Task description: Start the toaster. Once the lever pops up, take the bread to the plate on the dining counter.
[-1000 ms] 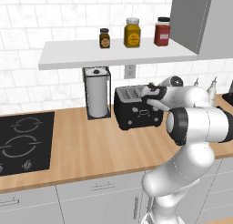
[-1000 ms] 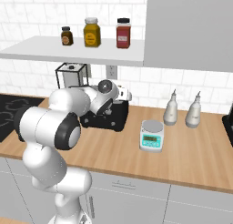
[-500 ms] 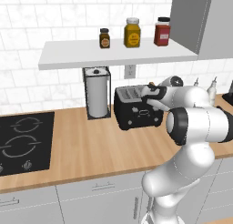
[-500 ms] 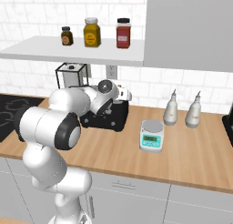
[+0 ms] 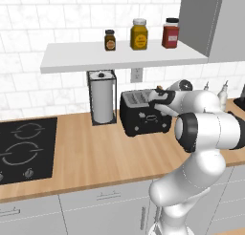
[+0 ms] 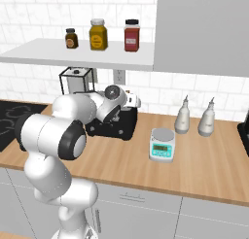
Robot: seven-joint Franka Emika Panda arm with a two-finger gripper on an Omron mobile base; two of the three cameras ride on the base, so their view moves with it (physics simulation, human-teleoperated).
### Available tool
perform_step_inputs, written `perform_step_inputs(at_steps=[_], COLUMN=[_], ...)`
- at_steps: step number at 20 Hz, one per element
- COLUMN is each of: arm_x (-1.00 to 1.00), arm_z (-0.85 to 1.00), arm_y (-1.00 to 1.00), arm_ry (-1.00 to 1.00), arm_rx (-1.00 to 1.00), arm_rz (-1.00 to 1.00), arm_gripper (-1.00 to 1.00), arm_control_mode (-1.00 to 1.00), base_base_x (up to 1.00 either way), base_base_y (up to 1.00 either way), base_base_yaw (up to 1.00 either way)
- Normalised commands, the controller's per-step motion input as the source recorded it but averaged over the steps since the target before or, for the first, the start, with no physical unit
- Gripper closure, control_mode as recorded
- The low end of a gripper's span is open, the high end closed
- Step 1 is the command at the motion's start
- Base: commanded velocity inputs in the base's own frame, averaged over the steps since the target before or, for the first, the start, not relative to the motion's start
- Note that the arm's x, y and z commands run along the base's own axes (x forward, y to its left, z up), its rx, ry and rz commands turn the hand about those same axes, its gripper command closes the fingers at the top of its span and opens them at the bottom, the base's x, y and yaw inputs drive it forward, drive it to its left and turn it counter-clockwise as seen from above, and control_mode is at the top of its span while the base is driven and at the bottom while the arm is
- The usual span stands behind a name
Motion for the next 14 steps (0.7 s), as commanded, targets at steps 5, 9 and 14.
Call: perform_step_inputs(at_steps=[5, 9, 14], arm_x=[0.00, 0.00, 0.00], arm_z=[0.00, 0.00, 0.00], arm_y=[0.00, 0.00, 0.00], arm_ry=[0.00, 0.00, 0.00], arm_rx=[0.00, 0.00, 0.00], arm_rz=[0.00, 0.00, 0.00], arm_gripper=[-1.00, -1.00, -1.00], arm_control_mode=[-1.00, -1.00, -1.00], base_base_x=[0.00, 0.00, 0.00], base_base_y=[0.00, 0.00, 0.00], base_base_yaw=[0.00, 0.00, 0.00])
